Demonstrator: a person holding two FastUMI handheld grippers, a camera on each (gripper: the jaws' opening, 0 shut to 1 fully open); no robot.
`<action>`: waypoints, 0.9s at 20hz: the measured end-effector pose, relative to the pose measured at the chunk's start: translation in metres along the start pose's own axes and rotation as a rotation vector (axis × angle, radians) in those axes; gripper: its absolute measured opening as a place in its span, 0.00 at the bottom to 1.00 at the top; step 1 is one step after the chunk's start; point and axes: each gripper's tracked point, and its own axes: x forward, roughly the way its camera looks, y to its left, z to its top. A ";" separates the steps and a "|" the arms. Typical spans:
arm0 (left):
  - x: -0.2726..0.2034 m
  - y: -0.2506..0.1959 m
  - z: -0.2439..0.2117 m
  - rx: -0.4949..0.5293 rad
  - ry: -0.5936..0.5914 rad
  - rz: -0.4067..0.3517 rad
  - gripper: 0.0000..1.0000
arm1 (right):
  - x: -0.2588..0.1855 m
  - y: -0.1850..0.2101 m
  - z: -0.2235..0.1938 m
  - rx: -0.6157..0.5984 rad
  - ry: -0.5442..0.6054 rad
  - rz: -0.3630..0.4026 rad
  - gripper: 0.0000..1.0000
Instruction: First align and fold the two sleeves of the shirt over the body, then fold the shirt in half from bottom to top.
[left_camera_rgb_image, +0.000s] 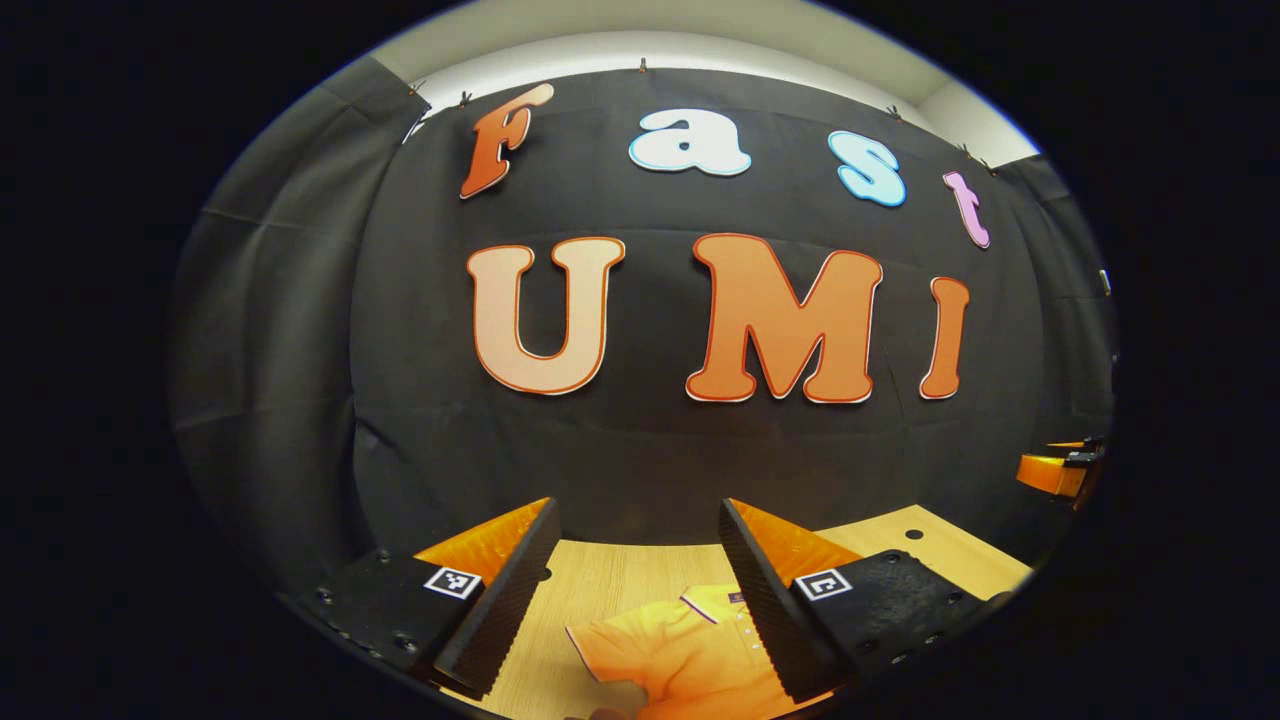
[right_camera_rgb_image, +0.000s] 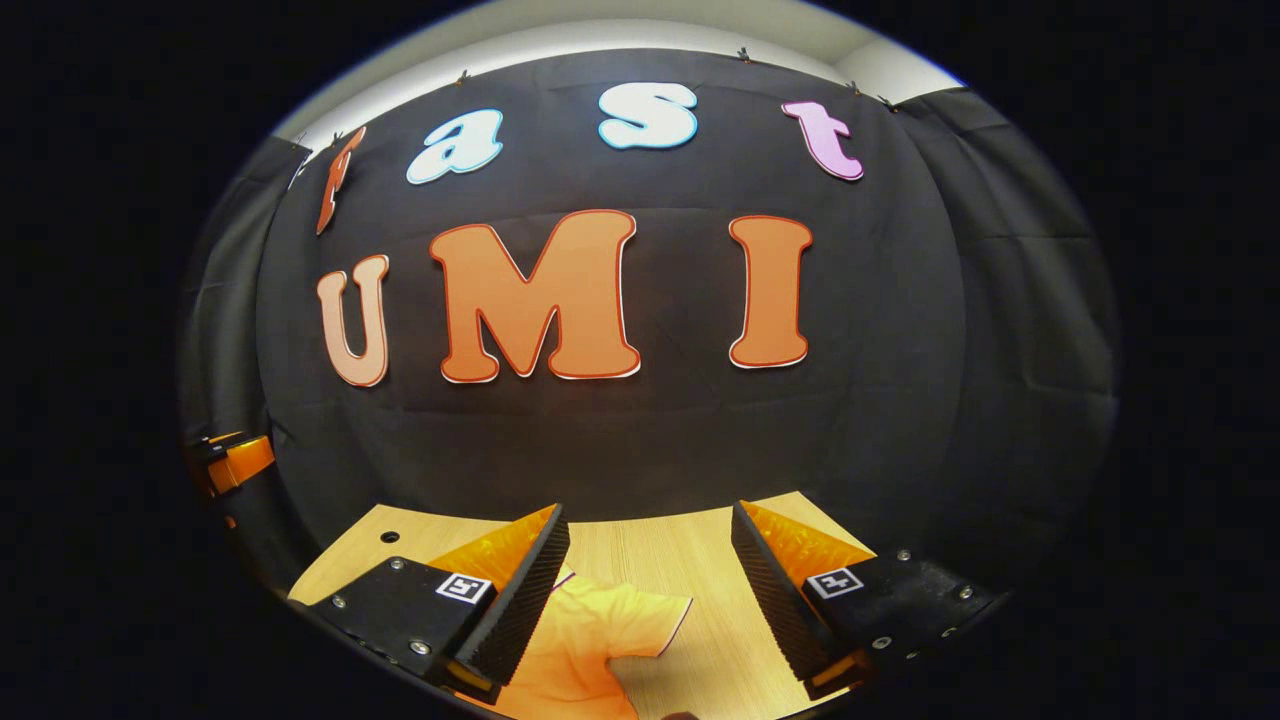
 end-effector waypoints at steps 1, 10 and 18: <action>0.001 -0.001 -0.001 0.001 0.001 0.001 0.98 | 0.000 0.000 -0.001 0.001 0.003 0.000 0.99; -0.008 0.006 -0.004 0.001 0.011 0.016 0.98 | 0.032 -0.009 -0.014 -0.006 0.060 -0.015 0.99; -0.011 0.019 -0.011 0.011 0.027 0.033 0.98 | 0.112 -0.039 -0.072 0.093 0.278 -0.059 0.99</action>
